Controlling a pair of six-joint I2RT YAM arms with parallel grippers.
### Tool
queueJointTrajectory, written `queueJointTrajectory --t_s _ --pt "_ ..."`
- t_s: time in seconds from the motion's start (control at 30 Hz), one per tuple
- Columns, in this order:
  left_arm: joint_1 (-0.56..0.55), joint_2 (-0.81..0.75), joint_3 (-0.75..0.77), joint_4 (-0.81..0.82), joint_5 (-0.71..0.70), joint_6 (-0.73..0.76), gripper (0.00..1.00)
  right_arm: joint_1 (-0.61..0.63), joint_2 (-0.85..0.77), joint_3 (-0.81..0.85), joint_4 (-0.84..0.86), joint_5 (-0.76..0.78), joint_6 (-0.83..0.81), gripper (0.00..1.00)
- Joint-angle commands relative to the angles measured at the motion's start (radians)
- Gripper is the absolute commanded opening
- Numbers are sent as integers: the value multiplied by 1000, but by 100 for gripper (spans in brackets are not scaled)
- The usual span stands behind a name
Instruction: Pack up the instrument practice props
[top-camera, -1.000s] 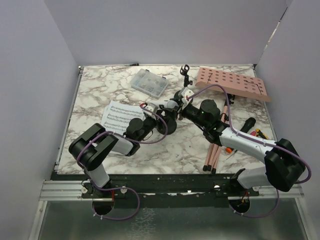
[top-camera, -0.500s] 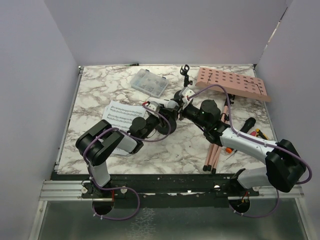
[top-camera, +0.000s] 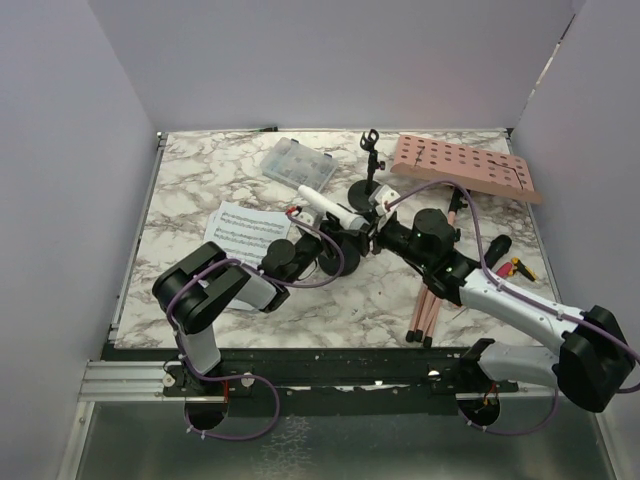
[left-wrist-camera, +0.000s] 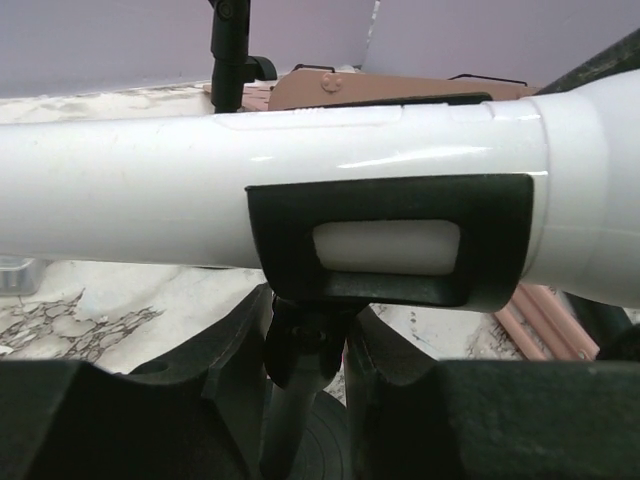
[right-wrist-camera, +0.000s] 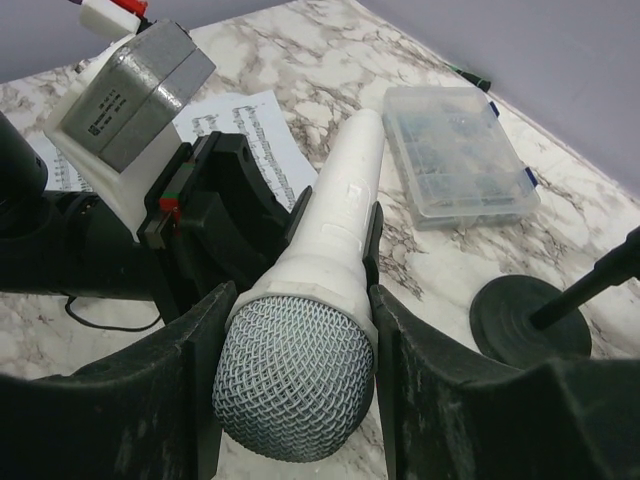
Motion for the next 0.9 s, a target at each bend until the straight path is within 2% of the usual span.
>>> queueJointTrajectory --t_s 0.0,0.5,0.7,0.87 --pt "40 -1 -32 -143 -233 -40 0 7 -132 0 22 0 37 1" --pt "43 -44 -35 -249 -425 -60 0 8 -326 -76 -162 38 54 1" --pt "67 -46 -40 -267 -439 -111 0 8 -390 -97 -239 43 67 1" --pt "72 -55 -41 -275 -420 -96 0 7 -421 -105 -292 35 71 1"
